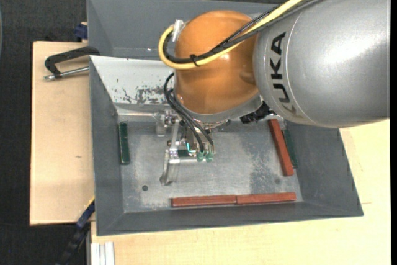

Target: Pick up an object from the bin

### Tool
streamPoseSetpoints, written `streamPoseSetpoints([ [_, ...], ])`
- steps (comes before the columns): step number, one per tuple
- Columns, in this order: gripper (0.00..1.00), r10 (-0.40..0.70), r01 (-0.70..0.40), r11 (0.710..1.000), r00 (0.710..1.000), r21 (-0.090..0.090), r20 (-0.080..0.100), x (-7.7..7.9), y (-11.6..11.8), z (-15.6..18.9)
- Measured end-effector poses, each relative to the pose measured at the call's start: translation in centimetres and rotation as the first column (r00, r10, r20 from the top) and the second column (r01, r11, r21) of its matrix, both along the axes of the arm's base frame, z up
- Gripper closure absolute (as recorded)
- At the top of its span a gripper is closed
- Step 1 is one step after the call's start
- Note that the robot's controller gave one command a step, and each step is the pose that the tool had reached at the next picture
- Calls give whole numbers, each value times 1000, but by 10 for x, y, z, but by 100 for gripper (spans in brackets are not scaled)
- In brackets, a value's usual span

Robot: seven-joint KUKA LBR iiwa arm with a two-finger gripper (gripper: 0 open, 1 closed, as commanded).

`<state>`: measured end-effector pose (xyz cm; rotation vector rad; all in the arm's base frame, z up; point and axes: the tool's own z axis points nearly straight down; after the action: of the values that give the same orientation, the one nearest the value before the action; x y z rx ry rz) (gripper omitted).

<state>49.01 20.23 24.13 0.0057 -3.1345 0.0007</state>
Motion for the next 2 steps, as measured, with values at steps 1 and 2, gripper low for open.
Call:
streamPoseSetpoints([
  [1,0,-3,3,1000,1000,2,9,2,-1,4],
  [2,0,5,-5,1000,1000,4,15,29,21,-51],
])
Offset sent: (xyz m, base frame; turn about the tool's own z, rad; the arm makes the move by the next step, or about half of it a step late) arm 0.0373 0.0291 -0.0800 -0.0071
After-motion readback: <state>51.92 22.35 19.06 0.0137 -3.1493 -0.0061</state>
